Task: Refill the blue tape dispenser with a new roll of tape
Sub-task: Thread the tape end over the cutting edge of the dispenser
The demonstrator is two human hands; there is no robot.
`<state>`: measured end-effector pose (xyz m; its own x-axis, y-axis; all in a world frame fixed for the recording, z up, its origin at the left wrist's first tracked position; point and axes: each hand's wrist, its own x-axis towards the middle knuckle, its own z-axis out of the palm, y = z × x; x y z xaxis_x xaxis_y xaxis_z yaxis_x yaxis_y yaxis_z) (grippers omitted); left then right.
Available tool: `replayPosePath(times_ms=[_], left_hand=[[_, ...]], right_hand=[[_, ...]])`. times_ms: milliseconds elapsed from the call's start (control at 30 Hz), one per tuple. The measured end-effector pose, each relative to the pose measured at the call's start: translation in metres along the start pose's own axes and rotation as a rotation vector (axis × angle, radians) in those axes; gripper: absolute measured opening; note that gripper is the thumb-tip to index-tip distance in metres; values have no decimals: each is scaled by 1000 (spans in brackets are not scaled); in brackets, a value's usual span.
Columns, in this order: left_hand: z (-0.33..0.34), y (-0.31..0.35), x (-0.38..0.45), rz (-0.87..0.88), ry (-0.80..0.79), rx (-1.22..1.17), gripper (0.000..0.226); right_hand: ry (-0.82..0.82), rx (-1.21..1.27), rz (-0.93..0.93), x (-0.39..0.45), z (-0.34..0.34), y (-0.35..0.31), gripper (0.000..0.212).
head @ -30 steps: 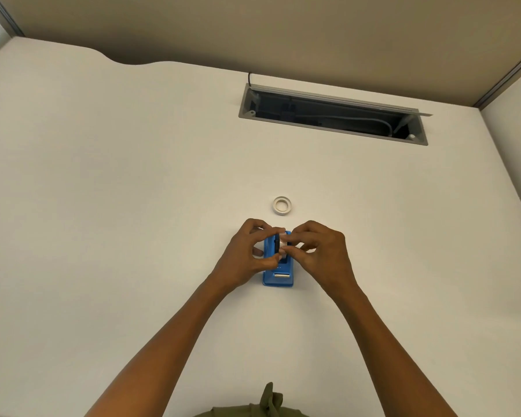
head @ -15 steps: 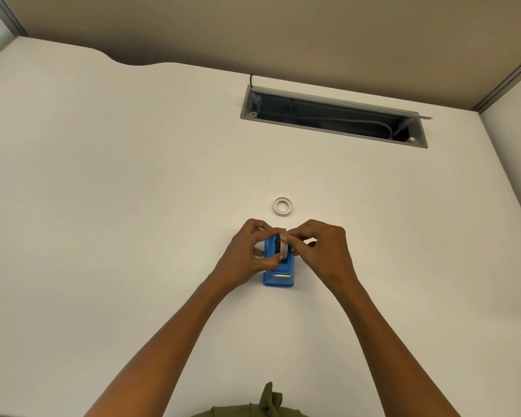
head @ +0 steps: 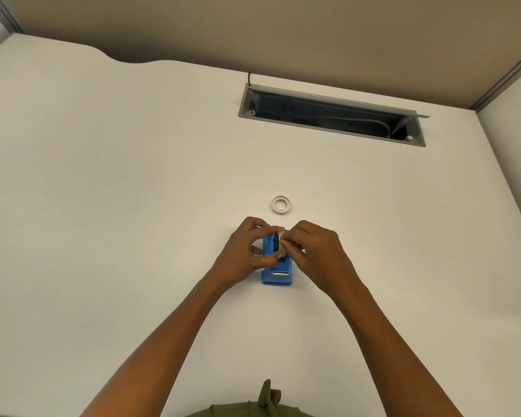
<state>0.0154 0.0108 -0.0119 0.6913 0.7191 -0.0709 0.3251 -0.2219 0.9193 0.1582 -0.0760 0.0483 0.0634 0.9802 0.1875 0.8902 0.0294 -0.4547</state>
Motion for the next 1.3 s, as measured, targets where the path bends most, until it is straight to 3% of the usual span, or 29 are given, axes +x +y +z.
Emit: replayPosePath(times_ms=[167,667,1000,1167,1300], left_hand=[[1,0,0,-28,-1,11,48],[-3,2,3,-39,-24,53,48],[-2,7,2,-40,-15,49,50],[-1,5,1,-27,-2,38,49],[2,2,-2,-3,16,-18,50]], right_hand=[[-27,-81,-67,-3,2,2,8],[14,361,361,5,-1,6,9],[-130,101,186,13,-8,5,12],[-121,121,204,14,-6,6,11],[-41,316,357,12,-3,11,7]])
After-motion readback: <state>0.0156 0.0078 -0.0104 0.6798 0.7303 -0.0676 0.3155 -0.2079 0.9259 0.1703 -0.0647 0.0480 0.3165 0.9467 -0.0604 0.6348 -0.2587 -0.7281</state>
